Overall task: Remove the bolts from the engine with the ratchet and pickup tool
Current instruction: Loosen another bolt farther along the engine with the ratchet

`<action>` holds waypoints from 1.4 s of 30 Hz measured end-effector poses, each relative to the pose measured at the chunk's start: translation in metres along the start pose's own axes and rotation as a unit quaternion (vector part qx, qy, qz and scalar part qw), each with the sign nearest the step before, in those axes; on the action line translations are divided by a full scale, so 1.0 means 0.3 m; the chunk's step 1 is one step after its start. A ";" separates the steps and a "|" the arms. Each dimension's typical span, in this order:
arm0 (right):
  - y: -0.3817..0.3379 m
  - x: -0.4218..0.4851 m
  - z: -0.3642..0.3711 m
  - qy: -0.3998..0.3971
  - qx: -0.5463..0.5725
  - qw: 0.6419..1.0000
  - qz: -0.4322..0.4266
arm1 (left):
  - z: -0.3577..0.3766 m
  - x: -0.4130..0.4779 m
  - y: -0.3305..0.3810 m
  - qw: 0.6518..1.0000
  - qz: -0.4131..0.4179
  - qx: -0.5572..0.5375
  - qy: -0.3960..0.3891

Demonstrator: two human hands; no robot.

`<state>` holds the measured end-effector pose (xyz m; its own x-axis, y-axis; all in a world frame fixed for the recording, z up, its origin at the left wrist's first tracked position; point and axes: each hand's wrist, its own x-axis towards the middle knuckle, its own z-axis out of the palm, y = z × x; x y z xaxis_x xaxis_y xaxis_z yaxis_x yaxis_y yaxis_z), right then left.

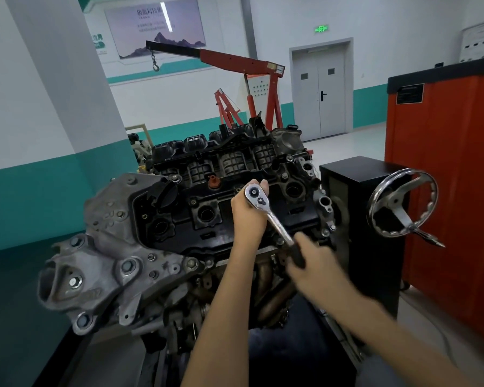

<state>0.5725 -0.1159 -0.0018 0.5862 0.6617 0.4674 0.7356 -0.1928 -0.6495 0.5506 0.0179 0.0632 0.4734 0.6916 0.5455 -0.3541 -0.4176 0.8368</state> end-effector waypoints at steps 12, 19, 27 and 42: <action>0.063 0.150 -0.226 -0.128 -0.127 0.981 -0.076 | -0.049 0.025 -0.002 0.988 0.037 0.093 -0.116; -0.002 0.250 -0.282 -0.049 -0.342 0.923 -0.168 | -0.074 0.020 -0.026 0.998 0.021 0.021 -0.053; -0.102 -0.040 0.189 0.019 0.155 0.987 0.041 | -0.027 0.010 -0.018 0.998 0.005 0.062 -0.023; 0.036 0.251 -0.270 -0.057 -0.318 0.933 -0.159 | -0.075 0.016 -0.033 0.997 0.012 0.037 -0.064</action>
<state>0.6521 -0.1267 0.0750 0.2897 0.8248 0.4855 0.9404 -0.3398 0.0161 0.5384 0.0386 0.0564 0.5658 0.6029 0.5625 -0.3083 -0.4780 0.8225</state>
